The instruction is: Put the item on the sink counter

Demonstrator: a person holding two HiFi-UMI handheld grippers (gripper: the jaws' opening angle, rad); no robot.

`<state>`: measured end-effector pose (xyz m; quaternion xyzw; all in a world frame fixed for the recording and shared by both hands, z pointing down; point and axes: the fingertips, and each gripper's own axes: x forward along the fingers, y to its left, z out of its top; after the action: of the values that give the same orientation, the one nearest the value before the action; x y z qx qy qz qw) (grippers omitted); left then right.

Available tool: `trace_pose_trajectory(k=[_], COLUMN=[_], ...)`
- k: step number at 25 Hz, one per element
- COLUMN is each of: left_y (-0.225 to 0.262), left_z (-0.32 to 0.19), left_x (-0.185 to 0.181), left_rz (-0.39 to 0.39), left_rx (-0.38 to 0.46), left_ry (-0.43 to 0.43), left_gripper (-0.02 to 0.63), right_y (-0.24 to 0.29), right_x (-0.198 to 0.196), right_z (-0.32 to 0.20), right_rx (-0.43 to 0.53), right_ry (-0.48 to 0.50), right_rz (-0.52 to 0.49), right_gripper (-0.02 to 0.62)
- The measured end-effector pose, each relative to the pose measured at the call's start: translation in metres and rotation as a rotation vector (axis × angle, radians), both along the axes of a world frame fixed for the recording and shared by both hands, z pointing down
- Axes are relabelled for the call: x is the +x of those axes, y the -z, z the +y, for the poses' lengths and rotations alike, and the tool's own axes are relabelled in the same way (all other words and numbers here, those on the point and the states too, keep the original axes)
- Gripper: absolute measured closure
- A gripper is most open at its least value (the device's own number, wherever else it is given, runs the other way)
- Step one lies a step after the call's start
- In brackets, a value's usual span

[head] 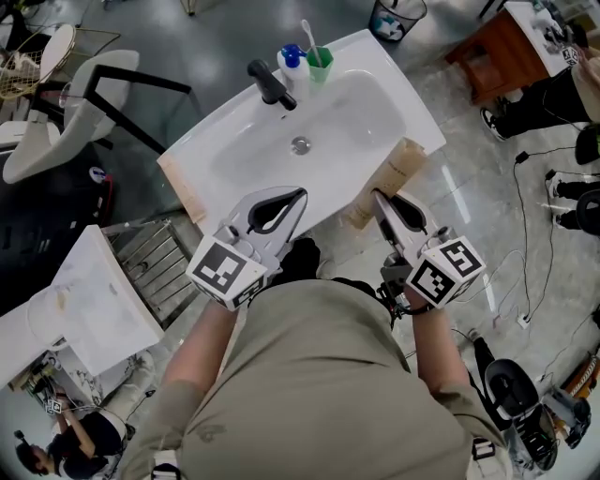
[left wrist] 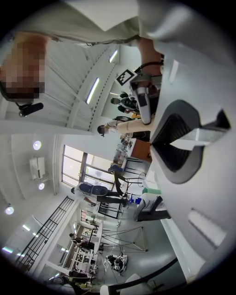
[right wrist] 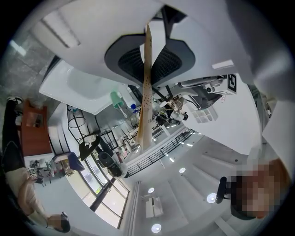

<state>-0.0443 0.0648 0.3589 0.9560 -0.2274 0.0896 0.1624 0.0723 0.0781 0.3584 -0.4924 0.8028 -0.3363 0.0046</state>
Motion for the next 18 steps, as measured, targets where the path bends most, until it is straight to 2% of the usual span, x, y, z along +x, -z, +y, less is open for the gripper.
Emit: trace_pose_trajectory(k=[18], left_y=[-0.003], left_z=[-0.059], left_x=[-0.016], left_rz=[0.015], left_rx=[-0.013], left_ry=[-0.021], left_gripper=[0.6], right_y=[-0.002], right_x=[-0.016], right_z=[-0.059], right_rx=[-0.015], right_ry=[-0.014], right_rz=[0.034], right_gripper=[0.541])
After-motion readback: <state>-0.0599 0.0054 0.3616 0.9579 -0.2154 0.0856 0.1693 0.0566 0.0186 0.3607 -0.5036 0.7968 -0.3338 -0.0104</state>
